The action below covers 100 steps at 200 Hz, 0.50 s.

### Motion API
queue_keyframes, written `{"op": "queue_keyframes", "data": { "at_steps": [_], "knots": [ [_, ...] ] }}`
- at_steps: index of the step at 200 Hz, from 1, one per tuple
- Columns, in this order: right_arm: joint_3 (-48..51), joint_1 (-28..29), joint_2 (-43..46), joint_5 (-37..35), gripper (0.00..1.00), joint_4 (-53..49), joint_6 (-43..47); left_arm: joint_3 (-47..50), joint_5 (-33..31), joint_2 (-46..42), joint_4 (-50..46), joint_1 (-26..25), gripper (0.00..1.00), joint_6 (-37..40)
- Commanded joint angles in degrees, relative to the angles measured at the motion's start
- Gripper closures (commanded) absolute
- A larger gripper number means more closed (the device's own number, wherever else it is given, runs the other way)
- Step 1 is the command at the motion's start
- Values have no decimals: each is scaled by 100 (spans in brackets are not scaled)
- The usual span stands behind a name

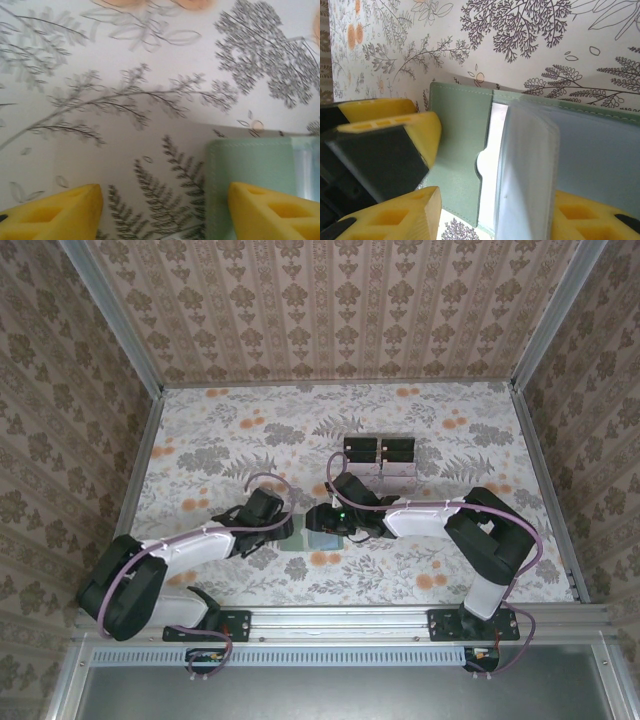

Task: Put the credit cards into the card holder
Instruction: Flip over the card slot in the card holder.

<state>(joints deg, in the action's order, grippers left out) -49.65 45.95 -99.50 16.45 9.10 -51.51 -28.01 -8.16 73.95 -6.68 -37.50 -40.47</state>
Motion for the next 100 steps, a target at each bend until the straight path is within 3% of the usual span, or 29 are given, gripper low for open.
{"op": "queue_keyframes", "data": {
  "at_steps": [1, 100],
  "knots": [
    [-141, 51, -98, 146, 50, 19, -99, 81, 16, -359, -151, 223, 29, -107],
    [-1381, 540, -1112, 245, 50, -282, -122, 104, 278, -1244, -567, 822, 20, -216]
  ]
}}
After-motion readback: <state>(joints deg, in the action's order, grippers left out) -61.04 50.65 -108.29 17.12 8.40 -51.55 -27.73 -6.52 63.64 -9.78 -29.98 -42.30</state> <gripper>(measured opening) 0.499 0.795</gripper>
